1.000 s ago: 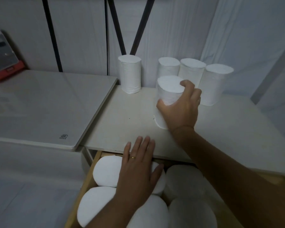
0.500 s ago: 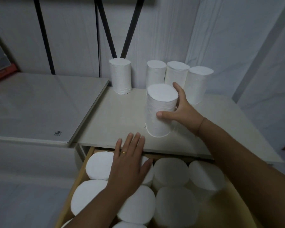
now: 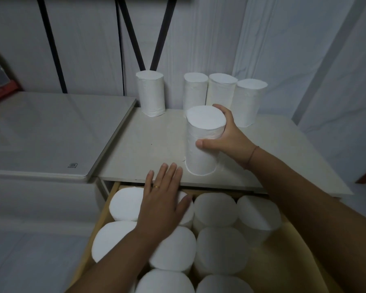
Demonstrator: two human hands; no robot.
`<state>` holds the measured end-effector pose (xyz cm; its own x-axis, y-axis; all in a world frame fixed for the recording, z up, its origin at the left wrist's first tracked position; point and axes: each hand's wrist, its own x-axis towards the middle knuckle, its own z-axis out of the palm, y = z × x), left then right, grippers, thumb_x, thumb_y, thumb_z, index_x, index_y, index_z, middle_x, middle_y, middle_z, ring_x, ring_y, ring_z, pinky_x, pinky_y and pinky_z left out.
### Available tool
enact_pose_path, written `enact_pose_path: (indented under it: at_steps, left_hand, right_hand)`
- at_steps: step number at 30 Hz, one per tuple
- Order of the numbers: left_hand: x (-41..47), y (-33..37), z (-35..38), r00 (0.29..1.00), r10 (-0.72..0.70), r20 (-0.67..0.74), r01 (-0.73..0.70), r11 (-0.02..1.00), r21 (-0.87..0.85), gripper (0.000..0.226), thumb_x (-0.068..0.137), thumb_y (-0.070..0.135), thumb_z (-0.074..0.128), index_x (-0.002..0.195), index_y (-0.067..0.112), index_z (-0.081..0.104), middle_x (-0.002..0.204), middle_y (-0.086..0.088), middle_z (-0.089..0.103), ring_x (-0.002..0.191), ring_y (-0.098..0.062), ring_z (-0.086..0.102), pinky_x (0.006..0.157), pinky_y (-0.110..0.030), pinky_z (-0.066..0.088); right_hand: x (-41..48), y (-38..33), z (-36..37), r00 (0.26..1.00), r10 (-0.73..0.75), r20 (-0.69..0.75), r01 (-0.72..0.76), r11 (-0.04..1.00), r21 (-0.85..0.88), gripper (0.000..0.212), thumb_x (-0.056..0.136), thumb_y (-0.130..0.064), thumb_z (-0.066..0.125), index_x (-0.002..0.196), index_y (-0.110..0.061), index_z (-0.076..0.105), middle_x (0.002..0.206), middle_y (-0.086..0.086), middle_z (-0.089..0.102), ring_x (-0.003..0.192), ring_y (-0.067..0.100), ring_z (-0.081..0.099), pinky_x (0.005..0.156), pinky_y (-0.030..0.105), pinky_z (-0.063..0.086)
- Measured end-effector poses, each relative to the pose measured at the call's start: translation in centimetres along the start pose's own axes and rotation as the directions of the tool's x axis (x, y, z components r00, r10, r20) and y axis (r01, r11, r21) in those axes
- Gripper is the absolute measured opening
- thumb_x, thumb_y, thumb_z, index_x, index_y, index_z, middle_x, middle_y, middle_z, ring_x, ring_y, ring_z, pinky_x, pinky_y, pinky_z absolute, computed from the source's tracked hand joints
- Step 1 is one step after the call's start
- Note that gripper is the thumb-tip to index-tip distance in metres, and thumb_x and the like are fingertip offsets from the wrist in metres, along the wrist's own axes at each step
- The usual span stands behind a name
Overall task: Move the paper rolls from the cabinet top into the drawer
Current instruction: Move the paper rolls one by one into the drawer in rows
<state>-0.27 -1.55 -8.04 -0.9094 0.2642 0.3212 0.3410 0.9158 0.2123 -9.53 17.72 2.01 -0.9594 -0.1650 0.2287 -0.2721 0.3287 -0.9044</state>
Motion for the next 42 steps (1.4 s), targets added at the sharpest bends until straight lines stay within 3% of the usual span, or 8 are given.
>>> enact_pose_path:
  at_steps: [7,13,18,20,24,33,37,42]
  left_hand:
    - [-0.5,0.9,-0.1,0.999,0.023,0.04,-0.022,1.0,-0.004,0.073,0.091,0.066,0.008,0.151,0.025,0.005,0.16,0.005,0.001,0.144,-0.009,-0.014,0.115,-0.034,-0.017]
    - [-1.9,3.3,0.0,0.987,0.143,0.069,-0.14,0.989,-0.046,0.069,0.093,0.06,0.02,0.151,0.024,0.007,0.16,0.004,0.002,0.144,-0.01,-0.013,0.113,-0.029,-0.019]
    - [-3.2,4.1,0.1,0.965,0.238,0.107,-0.234,0.971,-0.05,0.069,0.094,0.058,0.026,0.151,0.023,0.009,0.159,0.005,0.003,0.144,-0.01,-0.012,0.116,-0.032,-0.013]
    - [-3.5,4.1,0.1,0.956,0.266,0.126,-0.261,0.964,-0.054,0.068,0.094,0.058,0.026,0.151,0.023,0.011,0.159,0.005,0.004,0.144,-0.01,-0.012,0.116,-0.031,-0.013]
    - [-3.7,4.1,0.2,0.95,0.279,0.142,-0.269,0.959,-0.089,0.066,0.095,0.056,0.027,0.15,0.023,0.015,0.159,0.004,0.007,0.143,-0.008,-0.011,0.115,-0.027,-0.013]
    - [-3.8,4.0,0.5,0.947,0.261,0.186,-0.246,0.964,-0.101,0.071,0.089,0.061,0.019,0.149,0.024,0.019,0.158,0.006,0.009,0.143,-0.006,-0.007,0.117,-0.028,-0.004]
    - [-3.8,4.0,0.4,0.949,0.258,0.181,-0.241,0.964,-0.112,0.066,0.094,0.059,0.026,0.149,0.023,0.021,0.158,0.006,0.011,0.142,-0.005,-0.006,0.117,-0.027,-0.003]
    - [-3.9,4.4,0.2,0.938,0.277,0.208,-0.255,0.959,-0.126,0.075,0.087,0.067,0.016,0.149,0.024,0.022,0.156,0.01,0.007,0.143,-0.004,-0.005,0.116,-0.025,-0.005]
  right_hand:
    - [-5.7,-1.1,-1.7,0.999,0.007,0.031,-0.005,0.999,-0.053,0.111,0.056,-0.037,0.085,0.141,-0.034,0.014,0.13,-0.014,0.032,0.112,0.005,0.041,0.082,0.008,0.038]
    - [-10.7,-1.6,-3.3,1.0,-0.002,-0.011,0.001,0.998,-0.061,0.099,0.057,-0.032,0.084,0.134,-0.037,0.022,0.124,-0.017,0.042,0.115,0.008,0.045,0.088,0.017,0.043]
    - [-16.2,-1.8,-4.9,0.997,-0.002,-0.072,-0.002,0.998,-0.058,0.092,0.051,-0.039,0.086,0.124,-0.041,0.031,0.121,-0.021,0.045,0.111,-0.006,0.048,0.08,0.01,0.047]
    - [-18.5,-1.5,-5.8,0.996,0.0,-0.086,-0.008,0.996,-0.089,0.093,0.046,-0.036,0.08,0.125,-0.038,0.031,0.123,-0.02,0.044,0.11,-0.015,0.046,0.081,0.004,0.044]
    - [-22.3,-0.6,-8.1,0.995,0.017,-0.098,-0.031,0.989,-0.144,0.101,0.046,-0.036,0.08,0.134,-0.026,0.031,0.131,-0.012,0.044,0.119,-0.004,0.045,0.09,0.008,0.042]
    - [-25.4,4.7,-11.8,0.977,0.138,-0.161,-0.169,0.965,-0.199,0.104,0.058,-0.013,0.085,0.133,-0.04,0.018,0.12,-0.036,0.03,0.113,-0.014,0.037,0.089,0.011,0.039]
    - [-25.0,6.6,-11.4,0.977,0.139,-0.159,-0.175,0.955,-0.238,0.098,0.056,-0.015,0.087,0.124,-0.047,0.024,0.121,-0.022,0.035,0.112,0.002,0.043,0.082,0.011,0.042]
    - [-24.6,7.9,-11.1,0.988,0.073,-0.138,-0.113,0.944,-0.309,0.101,0.048,-0.017,0.091,0.132,-0.02,0.034,0.127,-0.002,0.04,0.119,0.012,0.044,0.095,0.026,0.046]
